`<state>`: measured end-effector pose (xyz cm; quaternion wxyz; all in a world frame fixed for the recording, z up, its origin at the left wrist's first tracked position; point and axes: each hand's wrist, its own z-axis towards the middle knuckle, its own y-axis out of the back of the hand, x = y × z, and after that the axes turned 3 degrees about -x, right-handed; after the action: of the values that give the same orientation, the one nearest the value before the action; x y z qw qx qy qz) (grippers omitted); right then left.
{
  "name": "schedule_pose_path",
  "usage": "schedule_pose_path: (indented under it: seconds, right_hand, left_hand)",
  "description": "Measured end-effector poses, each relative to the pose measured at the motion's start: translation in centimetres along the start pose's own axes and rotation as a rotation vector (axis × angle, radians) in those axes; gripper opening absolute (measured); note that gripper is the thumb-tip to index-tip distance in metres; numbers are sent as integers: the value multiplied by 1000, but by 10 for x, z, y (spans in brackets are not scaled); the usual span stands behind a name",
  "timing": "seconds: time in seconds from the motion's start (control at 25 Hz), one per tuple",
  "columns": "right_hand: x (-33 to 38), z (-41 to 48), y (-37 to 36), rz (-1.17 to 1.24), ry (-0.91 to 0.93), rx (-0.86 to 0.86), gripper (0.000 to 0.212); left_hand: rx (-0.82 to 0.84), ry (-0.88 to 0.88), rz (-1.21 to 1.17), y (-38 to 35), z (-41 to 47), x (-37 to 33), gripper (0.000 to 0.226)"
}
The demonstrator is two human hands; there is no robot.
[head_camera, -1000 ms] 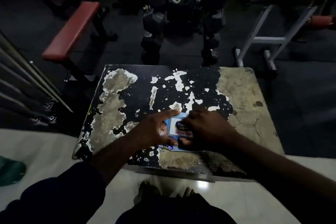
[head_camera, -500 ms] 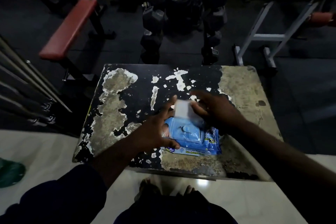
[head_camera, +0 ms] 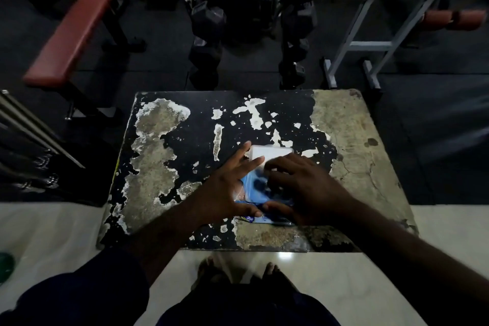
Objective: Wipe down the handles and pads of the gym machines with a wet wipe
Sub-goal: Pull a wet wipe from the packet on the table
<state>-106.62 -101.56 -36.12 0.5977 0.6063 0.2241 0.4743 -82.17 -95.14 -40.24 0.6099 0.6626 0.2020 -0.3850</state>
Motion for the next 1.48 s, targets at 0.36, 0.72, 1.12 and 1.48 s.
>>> schedule_pose_path:
  seconds: [0.36, 0.72, 1.12, 1.48]
  right_hand:
    - [4, -12, -1, 3, -175, -87, 15]
    - [22, -17, 2, -303, -126, -43, 35]
    - [35, -15, -2, -484, -349, -2, 49]
    - [13, 19, -15, -424, -373, -190, 29]
  left_hand:
    - [7, 58, -65, 4, -1, -9, 112]
    - [-37, 190, -111, 7, 8, -26, 84]
    - [-240, 255, -313, 6, 30, -33, 60]
    - [-265, 254, -321, 11, 39, -25, 79]
